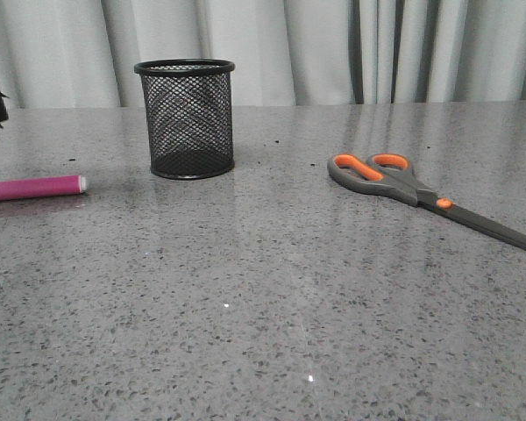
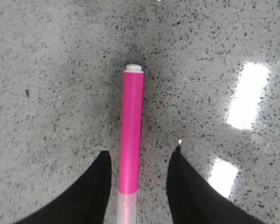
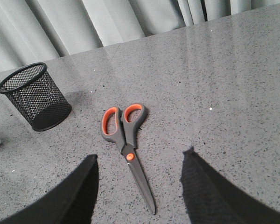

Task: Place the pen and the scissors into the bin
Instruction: 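Lower the left gripper over the pink marker and close on it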

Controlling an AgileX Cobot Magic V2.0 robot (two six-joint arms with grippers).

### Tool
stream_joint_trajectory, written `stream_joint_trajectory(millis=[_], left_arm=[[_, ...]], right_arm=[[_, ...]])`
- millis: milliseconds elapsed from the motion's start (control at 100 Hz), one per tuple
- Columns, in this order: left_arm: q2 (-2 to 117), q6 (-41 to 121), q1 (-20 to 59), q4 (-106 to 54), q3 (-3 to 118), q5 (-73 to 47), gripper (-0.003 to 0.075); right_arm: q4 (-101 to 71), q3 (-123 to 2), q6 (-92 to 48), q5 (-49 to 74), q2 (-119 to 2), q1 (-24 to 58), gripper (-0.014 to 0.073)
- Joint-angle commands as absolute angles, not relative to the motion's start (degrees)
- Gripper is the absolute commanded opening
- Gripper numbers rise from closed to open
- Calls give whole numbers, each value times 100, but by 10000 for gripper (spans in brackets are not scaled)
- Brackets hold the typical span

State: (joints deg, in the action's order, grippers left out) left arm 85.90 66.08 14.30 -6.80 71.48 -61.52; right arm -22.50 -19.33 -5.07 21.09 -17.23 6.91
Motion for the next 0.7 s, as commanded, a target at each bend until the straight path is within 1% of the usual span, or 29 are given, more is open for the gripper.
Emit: stream_joint_trajectory(millis=[0, 110, 470, 690], left_arm=[[8574, 6901, 1473, -949, 7390, -6163, 254], [8823, 7291, 1473, -1006, 7459, -6293, 254], [9606, 7291, 1473, -1094, 8035, -6342, 254], [9932, 7291, 1473, -1094, 8141, -6367, 254]], right_arm=[[-2234, -2153, -580, 1629, -1810, 701, 358], [-2234, -2153, -580, 1629, -1810, 701, 358], [-2229, -2153, -580, 1640, -1810, 701, 358], [-2229, -2153, -580, 1712, -1810, 701, 358]])
